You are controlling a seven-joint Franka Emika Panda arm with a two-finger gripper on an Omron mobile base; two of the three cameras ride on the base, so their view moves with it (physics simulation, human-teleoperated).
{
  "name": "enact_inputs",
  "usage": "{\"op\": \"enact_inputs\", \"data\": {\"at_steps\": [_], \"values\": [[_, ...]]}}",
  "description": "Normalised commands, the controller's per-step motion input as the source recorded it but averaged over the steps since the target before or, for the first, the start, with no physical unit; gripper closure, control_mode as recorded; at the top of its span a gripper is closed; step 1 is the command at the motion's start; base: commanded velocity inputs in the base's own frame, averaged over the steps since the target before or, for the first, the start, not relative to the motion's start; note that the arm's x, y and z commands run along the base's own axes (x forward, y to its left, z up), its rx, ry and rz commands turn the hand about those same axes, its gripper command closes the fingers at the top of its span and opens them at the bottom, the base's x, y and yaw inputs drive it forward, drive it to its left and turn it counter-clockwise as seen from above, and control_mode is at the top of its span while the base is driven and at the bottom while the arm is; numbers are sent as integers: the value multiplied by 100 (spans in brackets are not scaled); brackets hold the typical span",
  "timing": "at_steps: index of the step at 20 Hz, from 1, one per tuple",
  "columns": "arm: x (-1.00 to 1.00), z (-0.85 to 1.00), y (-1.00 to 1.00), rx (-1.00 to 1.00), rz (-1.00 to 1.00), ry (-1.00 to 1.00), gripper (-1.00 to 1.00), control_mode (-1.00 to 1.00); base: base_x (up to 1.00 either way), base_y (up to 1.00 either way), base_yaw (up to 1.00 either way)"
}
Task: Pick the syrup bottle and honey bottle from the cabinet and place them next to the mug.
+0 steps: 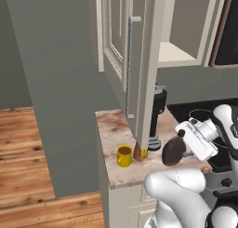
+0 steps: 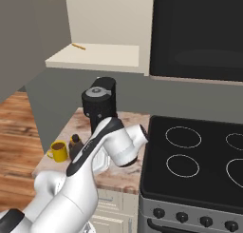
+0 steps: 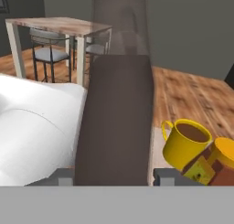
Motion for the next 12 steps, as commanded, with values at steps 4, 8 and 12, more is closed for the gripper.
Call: {"op": "enact_inputs", "data": {"at_steps": [4,8,12], "values": [[23,-7,-1,0,-1,0,100,-100,0,0,0],[30,-19,-7,0,-3,0,100,-100,0,0,0],[10,-23,-7,0,-2,0,100,-100,0,0,0]]}}
